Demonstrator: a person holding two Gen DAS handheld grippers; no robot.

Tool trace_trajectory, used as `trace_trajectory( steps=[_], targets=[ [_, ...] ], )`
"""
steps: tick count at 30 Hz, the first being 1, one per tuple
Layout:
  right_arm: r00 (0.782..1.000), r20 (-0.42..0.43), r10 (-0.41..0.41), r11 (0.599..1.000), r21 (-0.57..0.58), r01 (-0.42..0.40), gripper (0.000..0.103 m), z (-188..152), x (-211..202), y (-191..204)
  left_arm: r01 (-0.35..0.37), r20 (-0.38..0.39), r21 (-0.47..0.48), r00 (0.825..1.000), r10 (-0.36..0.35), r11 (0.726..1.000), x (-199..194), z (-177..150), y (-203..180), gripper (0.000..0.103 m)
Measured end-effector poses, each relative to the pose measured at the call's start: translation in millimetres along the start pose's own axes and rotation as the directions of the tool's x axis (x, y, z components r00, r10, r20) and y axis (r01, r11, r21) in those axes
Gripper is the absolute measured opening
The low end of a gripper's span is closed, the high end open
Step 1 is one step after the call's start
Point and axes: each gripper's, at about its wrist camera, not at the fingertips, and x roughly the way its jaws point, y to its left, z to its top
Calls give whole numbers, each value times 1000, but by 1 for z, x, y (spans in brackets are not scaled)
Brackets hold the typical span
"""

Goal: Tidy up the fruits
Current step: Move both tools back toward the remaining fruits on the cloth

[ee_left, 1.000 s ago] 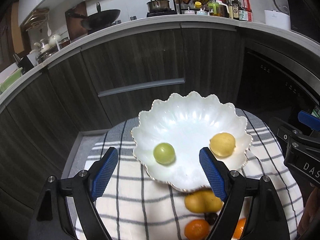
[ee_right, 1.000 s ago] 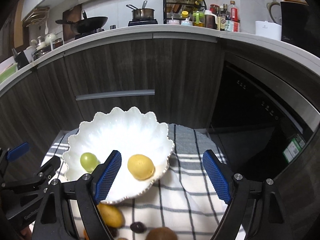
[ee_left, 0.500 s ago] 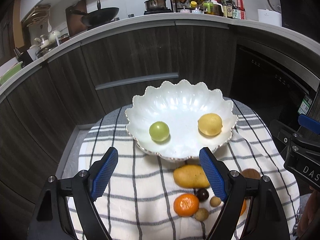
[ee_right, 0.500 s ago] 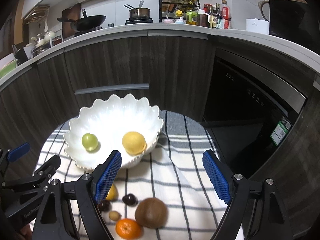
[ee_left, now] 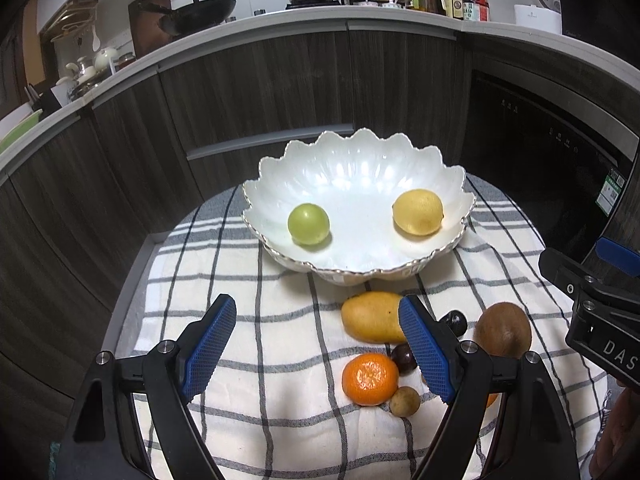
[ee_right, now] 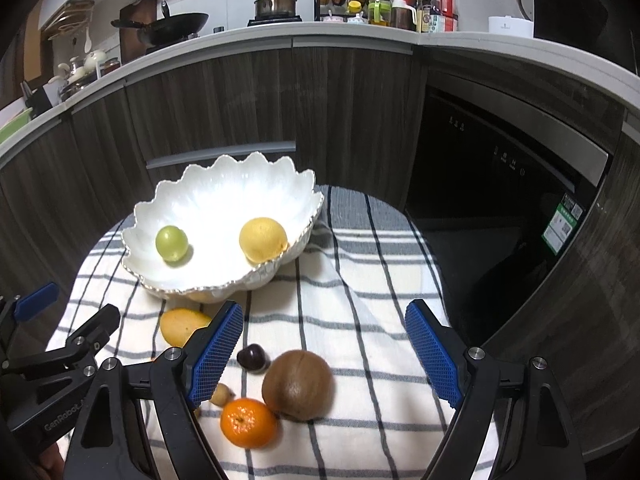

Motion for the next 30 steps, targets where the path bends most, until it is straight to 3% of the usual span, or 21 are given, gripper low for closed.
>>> trace_trajectory(
  steps=[30],
  targets=[
    [993,-114,14,1000,13,-12,84,-38,41,-3,87,-164,-18,982,-89,996,50,-44,-13,80]
  ],
)
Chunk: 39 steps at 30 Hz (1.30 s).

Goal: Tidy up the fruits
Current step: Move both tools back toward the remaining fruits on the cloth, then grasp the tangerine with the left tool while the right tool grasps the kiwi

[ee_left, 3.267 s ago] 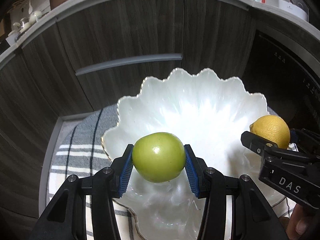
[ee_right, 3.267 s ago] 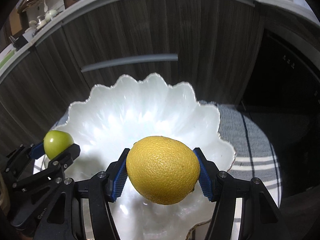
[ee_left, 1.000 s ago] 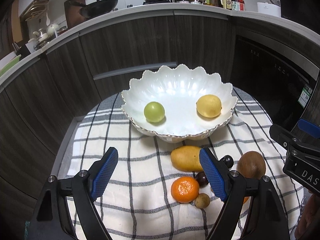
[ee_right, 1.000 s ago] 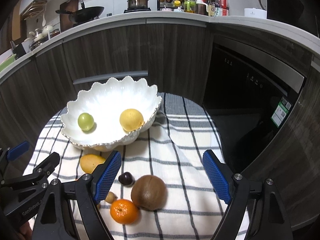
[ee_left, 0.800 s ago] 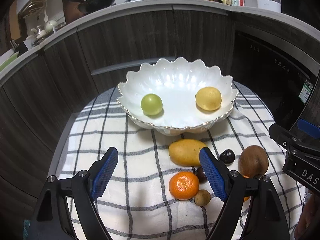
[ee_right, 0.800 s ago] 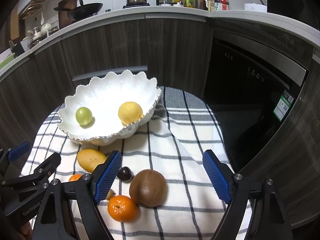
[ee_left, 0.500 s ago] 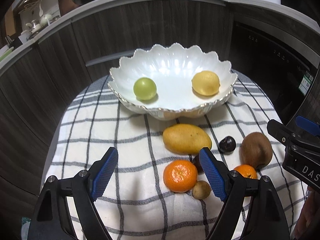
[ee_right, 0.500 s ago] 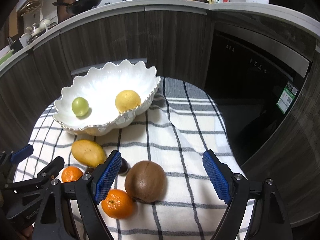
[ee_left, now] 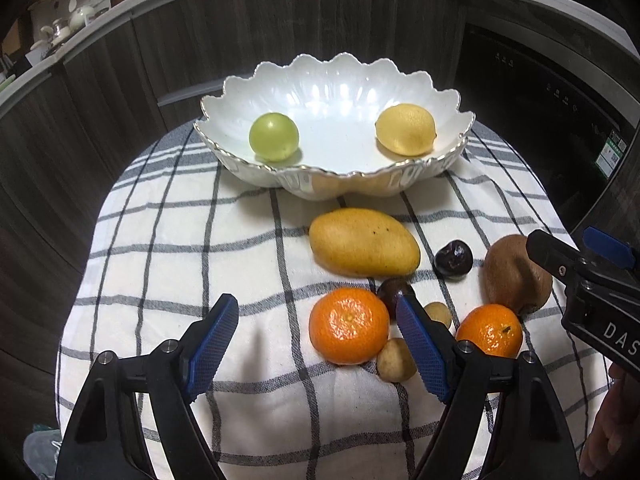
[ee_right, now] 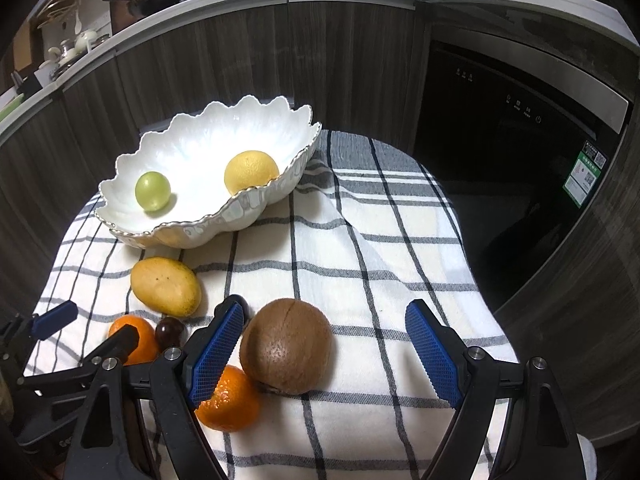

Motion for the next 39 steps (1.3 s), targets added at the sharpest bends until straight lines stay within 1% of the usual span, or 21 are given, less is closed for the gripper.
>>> trace_trajectory(
  steps=[4,10,13,19,20,24,27,30,33,37,39],
  targets=[
    [1000,-15,1,1000,1,-1,84,-3,4,-1,6,-19,0,1000,-6,1000,5,-3,0,78],
    [999,-47,6,1000,-8,-6,84,-7,13,2,29,-44,-11,999,-30,1000,15,-8,2,77],
    [998,-57,10,1000,-9,-10,84,-9,16,3,39,-43,-16,998,-40,999,17,-8,2,77],
    [998,-60,16,1000,-3,-17,84,-9,17,3,78,-53,-22,995,-79,997,22,-5,1,66],
    [998,-62,18,1000,-2,-18,84,-9,18,3,93,-53,-25,994,-95,995,22,-5,2,63],
    [997,-74,31,1000,5,-30,84,-8,21,2,131,-58,-37,989,-133,991,24,-4,2,57],
    [995,-88,41,999,9,-41,84,-8,24,3,153,-66,-32,986,-155,988,24,-3,1,47],
    [992,-109,64,998,30,-61,84,-10,29,1,153,-63,-19,986,-154,988,25,-3,0,45],
    [990,-124,70,997,34,-67,84,-13,33,3,152,-60,-21,986,-153,988,24,-4,2,44],
    [984,-155,85,996,42,-79,78,-17,41,4,135,-57,-25,989,-136,991,22,-5,4,43],
    [984,-152,88,996,44,-82,77,-17,42,4,129,-56,-25,990,-131,991,21,-6,5,43]
  ],
)
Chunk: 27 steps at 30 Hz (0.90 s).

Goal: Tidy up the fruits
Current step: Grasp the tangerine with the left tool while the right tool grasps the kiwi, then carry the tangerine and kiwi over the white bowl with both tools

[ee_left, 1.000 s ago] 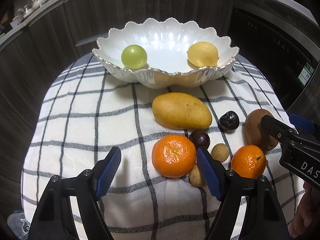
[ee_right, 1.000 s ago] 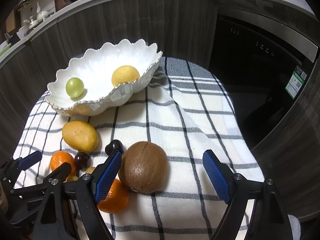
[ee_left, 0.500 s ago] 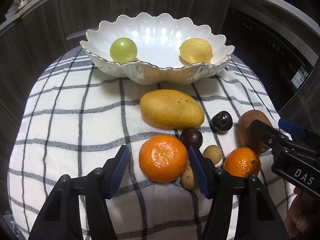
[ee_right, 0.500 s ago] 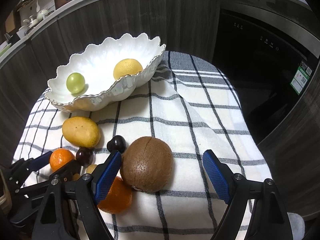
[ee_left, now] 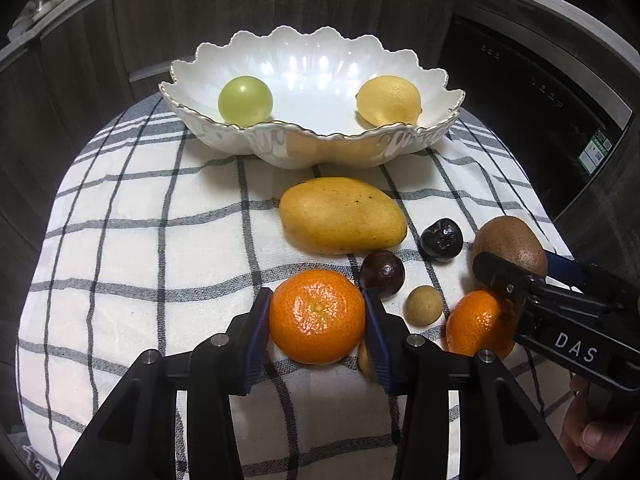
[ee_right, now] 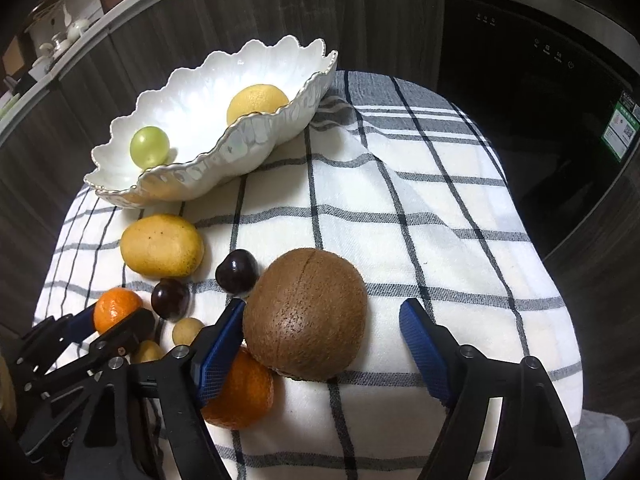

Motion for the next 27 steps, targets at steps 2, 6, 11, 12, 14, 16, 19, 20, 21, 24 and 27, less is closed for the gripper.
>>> trace_trajectory(
  steps=[2,6,11,12,14,16,19,20,21,24,27],
  targets=[
    [1000,0,14,1000,-12,-14,65,0,0,2,0,0,-5,1000,0,1000,-2,0,2,43],
    [1000,3,21,999,-25,-21,60,0,-1,6,-11,14,-8,1000,12,1000,-7,3,5,43],
    [1000,1,28,999,-18,-28,59,1,-2,6,-15,34,2,999,15,1000,-15,8,3,43],
    [1000,2,28,999,-18,-28,59,1,-3,5,-16,38,3,999,16,1000,-17,9,2,43],
    [1000,10,27,1000,-15,-27,59,1,-6,5,-20,43,2,999,20,1000,-20,11,2,43],
    [999,23,28,1000,-13,-28,59,2,-10,4,-21,46,-1,999,21,1000,-22,13,1,43],
    [999,42,33,999,-11,-33,59,4,-17,5,-24,58,3,998,24,1000,-29,16,0,43],
    [998,48,35,999,-11,-34,59,5,-20,5,-26,64,4,998,25,1000,-32,17,0,43],
    [998,54,37,999,-11,-37,59,6,-23,5,-27,69,5,997,26,1000,-35,18,0,43],
    [997,70,43,999,-10,-42,59,9,-31,6,-30,86,12,996,29,999,-43,23,-1,43],
    [995,86,48,999,-9,-47,59,12,-38,6,-32,101,17,994,30,999,-50,28,-2,43]
  ],
)
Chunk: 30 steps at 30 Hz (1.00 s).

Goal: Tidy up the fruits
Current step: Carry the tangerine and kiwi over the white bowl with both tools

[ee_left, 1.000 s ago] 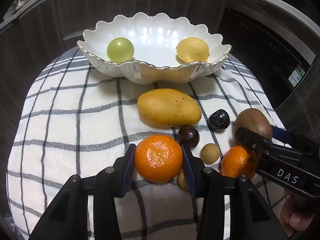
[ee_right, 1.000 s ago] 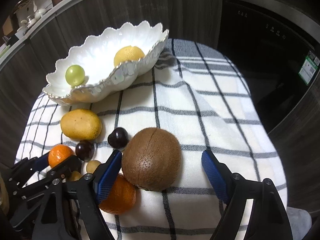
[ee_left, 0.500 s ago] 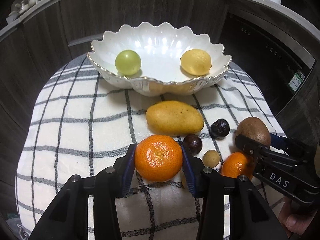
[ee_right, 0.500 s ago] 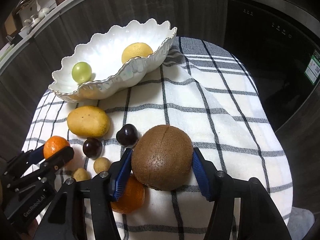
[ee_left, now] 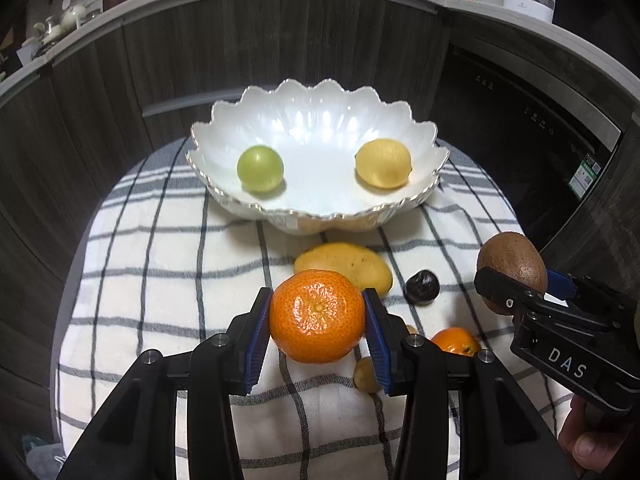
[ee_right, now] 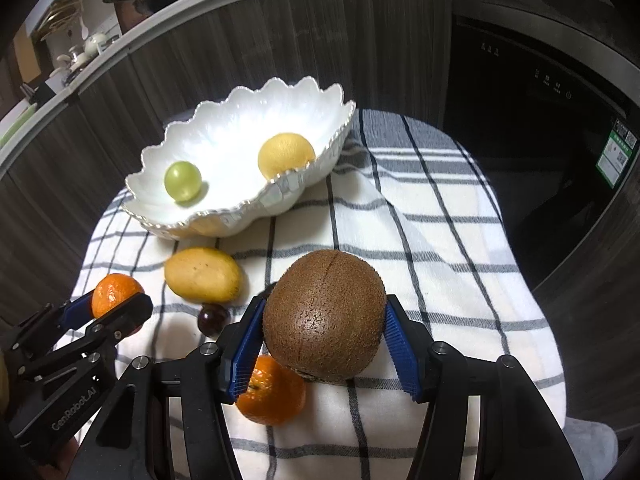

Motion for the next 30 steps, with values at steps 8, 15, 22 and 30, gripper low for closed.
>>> trace_trajectory(
  steps=[8,15,22,30],
  targets=[
    [999,41,8,1000,-6,-7,58,12,-18,3,0,38,10,999,0,1000,-15,13,-1,43],
    [996,82,18,1000,-11,-17,58,28,-33,7,-5,70,12,998,4,1000,-26,27,0,43],
    [992,121,29,999,-27,-25,58,49,-41,14,-19,108,18,994,17,1000,-33,49,5,43],
    [987,156,46,998,-47,-39,58,77,-40,23,-40,141,26,989,36,999,-29,79,13,43]
  ],
)
